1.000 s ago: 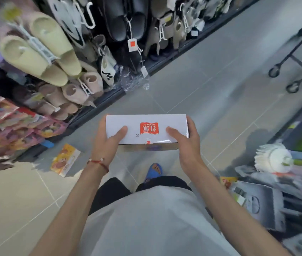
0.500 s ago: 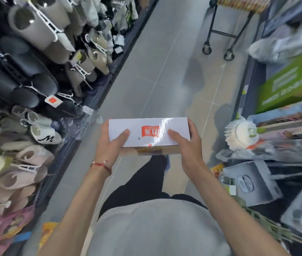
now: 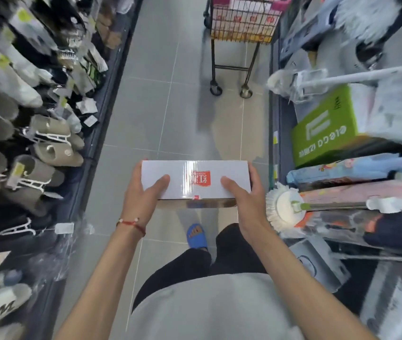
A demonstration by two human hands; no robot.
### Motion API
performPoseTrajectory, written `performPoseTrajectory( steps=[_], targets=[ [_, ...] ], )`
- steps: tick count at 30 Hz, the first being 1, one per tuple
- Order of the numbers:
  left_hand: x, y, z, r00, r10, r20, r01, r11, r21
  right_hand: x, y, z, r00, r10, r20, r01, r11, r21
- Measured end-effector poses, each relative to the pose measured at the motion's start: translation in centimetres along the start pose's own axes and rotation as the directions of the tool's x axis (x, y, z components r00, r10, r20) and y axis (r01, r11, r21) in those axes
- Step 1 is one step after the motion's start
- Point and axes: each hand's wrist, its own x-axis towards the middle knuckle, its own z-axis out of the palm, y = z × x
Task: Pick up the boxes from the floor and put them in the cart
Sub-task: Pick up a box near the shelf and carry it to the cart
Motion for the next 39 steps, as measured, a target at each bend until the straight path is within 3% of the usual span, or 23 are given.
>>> performPoseTrajectory(
  steps=[7, 20, 27, 39],
  targets=[
    [10.7, 6.0, 5.6, 0.997, 0.042, 0.064, -0.046, 0.997, 0.062, 11.1, -5.5, -0.3, 0.996, 0.022, -0.084, -0.015, 0.997, 0.081],
    [33.1, 19.3, 16.5, 0.999, 0.004, 0.037, -0.010, 0.984, 0.178, 35.2, -17.6, 0.6, 0.993, 0.090, -0.073, -0.080, 0.988, 0.128],
    [44.5, 25.5, 18.7, 0.999, -0.013, 0.040, 0.005, 0.984, 0.180, 45.6, -23.5, 3.6, 0.989, 0.113, -0.092, -0.101, 0.987, 0.125],
    [65.5, 38.8, 22.4, 0.934, 0.059, 0.353, -0.161, 0.950, 0.269, 58.4, -31.7, 11.2, 0.905, 0.148, -0.400, -0.023, 0.953, 0.301]
  ],
)
